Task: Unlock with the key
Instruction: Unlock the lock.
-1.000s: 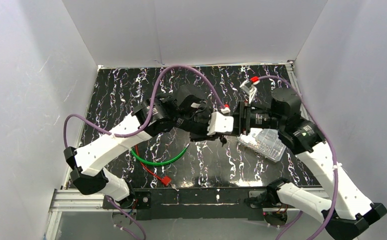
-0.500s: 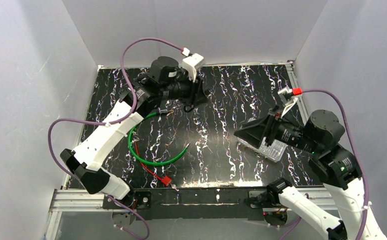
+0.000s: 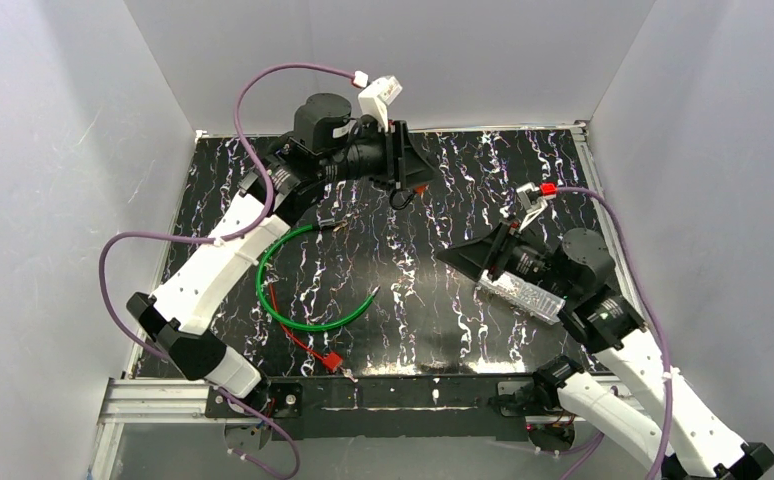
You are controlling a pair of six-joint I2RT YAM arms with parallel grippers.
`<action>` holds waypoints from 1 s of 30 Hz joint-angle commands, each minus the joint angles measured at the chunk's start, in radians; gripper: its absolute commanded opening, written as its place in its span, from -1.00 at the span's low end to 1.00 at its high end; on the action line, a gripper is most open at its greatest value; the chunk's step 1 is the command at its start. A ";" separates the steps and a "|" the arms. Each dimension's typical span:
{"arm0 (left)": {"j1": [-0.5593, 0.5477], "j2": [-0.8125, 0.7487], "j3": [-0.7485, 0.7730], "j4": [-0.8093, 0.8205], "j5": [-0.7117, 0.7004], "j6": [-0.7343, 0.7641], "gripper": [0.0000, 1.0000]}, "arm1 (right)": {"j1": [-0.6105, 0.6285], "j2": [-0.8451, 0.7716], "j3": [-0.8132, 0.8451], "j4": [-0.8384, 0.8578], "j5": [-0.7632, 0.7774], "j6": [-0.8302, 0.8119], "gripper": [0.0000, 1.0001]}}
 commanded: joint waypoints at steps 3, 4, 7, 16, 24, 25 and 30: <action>0.002 0.011 0.088 0.098 0.012 -0.063 -1.00 | 0.049 0.047 -0.037 0.479 0.156 0.028 0.40; 0.001 0.009 0.091 0.099 0.010 -0.057 -1.00 | 0.057 0.068 -0.028 0.505 0.158 0.025 0.40; 0.002 0.005 0.088 0.114 0.004 -0.060 -1.00 | 0.103 0.144 -0.011 0.606 0.194 0.006 0.41; 0.002 -0.022 0.060 0.145 0.008 -0.045 -1.00 | 0.130 0.280 0.083 0.716 0.207 0.004 0.38; 0.002 -0.054 0.049 0.124 0.000 0.006 -1.00 | 0.130 0.340 0.154 0.721 0.177 0.005 0.11; 0.002 -0.054 0.048 0.122 -0.002 0.012 -1.00 | 0.130 0.349 0.167 0.707 0.172 0.005 0.06; 0.001 -0.065 0.031 0.144 0.012 0.028 -1.00 | 0.131 0.376 0.238 0.607 0.147 0.000 -0.19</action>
